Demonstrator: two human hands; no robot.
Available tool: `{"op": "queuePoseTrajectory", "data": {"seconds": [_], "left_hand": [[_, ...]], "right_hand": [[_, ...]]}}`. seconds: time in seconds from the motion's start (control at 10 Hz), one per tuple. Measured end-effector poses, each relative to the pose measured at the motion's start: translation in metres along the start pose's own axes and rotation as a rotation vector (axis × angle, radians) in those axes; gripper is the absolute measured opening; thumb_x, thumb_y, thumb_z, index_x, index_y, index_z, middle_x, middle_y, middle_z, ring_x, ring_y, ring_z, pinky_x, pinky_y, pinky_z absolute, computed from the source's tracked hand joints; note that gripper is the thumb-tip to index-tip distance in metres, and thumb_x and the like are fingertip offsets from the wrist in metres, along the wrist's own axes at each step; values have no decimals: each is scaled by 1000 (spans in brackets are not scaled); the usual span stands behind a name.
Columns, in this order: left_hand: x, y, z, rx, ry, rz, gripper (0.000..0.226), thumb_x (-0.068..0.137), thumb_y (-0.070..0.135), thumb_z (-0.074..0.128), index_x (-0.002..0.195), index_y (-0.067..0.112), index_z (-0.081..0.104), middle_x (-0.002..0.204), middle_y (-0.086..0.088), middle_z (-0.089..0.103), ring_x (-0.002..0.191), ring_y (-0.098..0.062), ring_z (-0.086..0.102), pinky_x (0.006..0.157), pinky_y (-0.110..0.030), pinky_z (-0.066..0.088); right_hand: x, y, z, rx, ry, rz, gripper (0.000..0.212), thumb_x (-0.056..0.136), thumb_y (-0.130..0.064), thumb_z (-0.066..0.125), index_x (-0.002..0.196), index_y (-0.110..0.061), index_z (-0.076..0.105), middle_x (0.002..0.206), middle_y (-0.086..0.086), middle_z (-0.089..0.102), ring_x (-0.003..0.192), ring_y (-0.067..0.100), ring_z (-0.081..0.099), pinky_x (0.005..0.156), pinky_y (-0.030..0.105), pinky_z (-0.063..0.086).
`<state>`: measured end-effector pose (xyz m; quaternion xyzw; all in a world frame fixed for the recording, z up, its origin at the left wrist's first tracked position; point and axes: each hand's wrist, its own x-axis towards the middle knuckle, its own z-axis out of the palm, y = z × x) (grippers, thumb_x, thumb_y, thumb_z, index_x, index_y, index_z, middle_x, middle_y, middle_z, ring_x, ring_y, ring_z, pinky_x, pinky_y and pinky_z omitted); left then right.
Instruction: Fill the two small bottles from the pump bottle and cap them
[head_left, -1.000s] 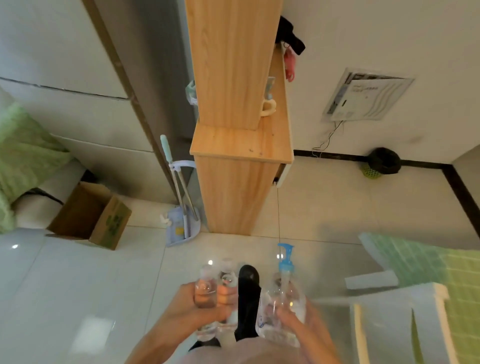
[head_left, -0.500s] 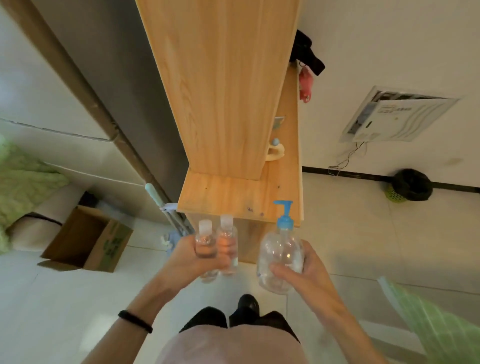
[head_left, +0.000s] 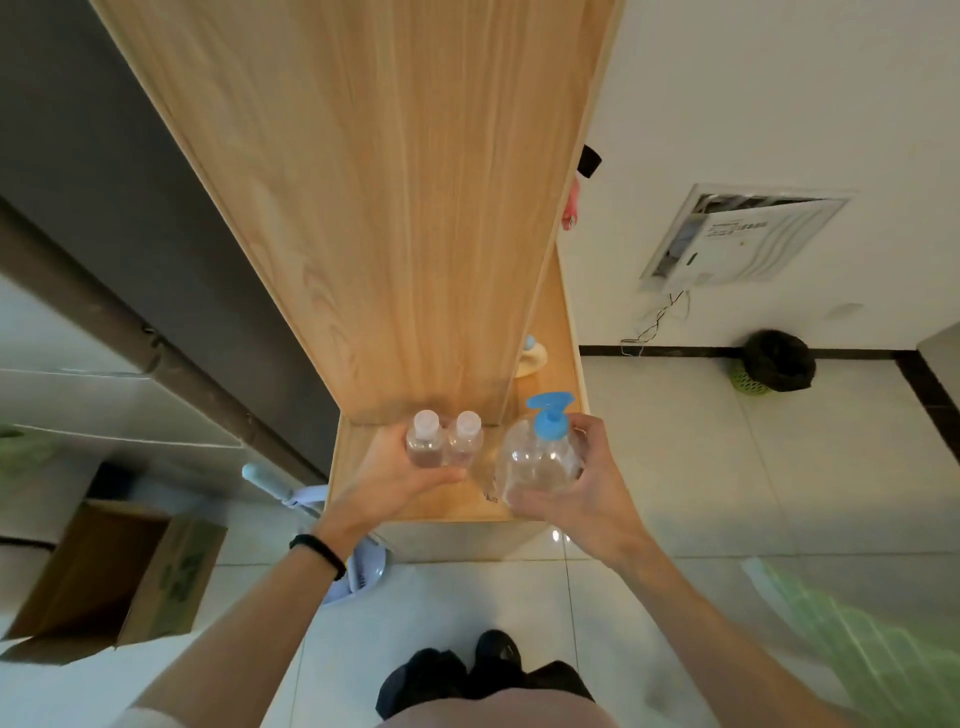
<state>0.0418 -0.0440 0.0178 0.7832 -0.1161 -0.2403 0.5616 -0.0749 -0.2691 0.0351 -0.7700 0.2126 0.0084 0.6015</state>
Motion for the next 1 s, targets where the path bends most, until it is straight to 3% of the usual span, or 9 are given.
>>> {"op": "queuePoseTrajectory", "data": {"seconds": [0.1, 0.2, 0.4, 0.6, 0.7, 0.8, 0.9, 1.0], "left_hand": [[8, -11, 1, -3, 9, -4, 50, 69, 5, 97, 105, 32, 73, 95, 24, 79, 89, 10, 72, 78, -8, 52], [11, -22, 3, 10, 13, -14, 54, 69, -3, 94, 101, 34, 72, 94, 27, 78, 88, 12, 70, 78, -5, 50], [12, -37, 1, 69, -12, 12, 54, 71, -1, 94, 105, 34, 71, 98, 29, 76, 93, 12, 69, 80, -4, 48], [18, -41, -6, 96, -20, -50, 46, 72, 6, 96, 102, 33, 73, 94, 23, 79, 90, 7, 73, 77, -9, 53], [17, -40, -8, 91, -19, -41, 46, 72, 6, 96, 103, 32, 74, 95, 16, 81, 90, 5, 74, 76, -9, 54], [13, -34, -6, 132, -1, -32, 48, 71, 11, 97, 109, 25, 73, 97, 6, 79, 92, 1, 73, 75, -9, 52], [-1, -25, -12, 163, 33, -39, 63, 67, 14, 99, 117, 32, 64, 108, 14, 73, 100, 2, 68, 78, -9, 47], [-37, -27, -17, 104, 148, -55, 69, 78, 13, 92, 134, 33, 57, 128, 23, 64, 121, 6, 57, 96, -15, 42]], "right_hand": [[8, 6, 5, -42, 1, -3, 93, 53, -44, 101, 121, -56, 39, 121, -35, 59, 114, -6, 62, 93, 23, 55], [13, 12, 8, -70, 2, 14, 95, 55, -44, 103, 122, -58, 37, 123, -37, 55, 116, -11, 58, 93, 24, 56], [16, 23, 14, -117, -24, 2, 98, 55, -33, 102, 124, -56, 36, 122, -27, 54, 116, 2, 61, 99, 41, 60], [20, 20, 14, -166, -26, -7, 99, 55, -39, 100, 118, -67, 30, 119, -35, 54, 110, -10, 60, 92, 19, 55], [20, 21, 14, -156, -17, -12, 99, 56, -38, 98, 115, -71, 26, 118, -34, 57, 109, -9, 61, 88, 16, 54], [14, 16, 14, -159, -36, 17, 101, 54, -48, 95, 122, -69, 23, 127, -27, 57, 113, -5, 62, 93, 21, 54], [3, 21, 4, -91, -68, 20, 122, 57, -45, 98, 149, -48, 18, 141, -29, 51, 126, -11, 55, 102, 20, 50], [-22, 23, -12, -36, 40, -26, 105, 72, -36, 98, 152, -40, 29, 146, -30, 44, 138, -11, 44, 98, 10, 45]]}}
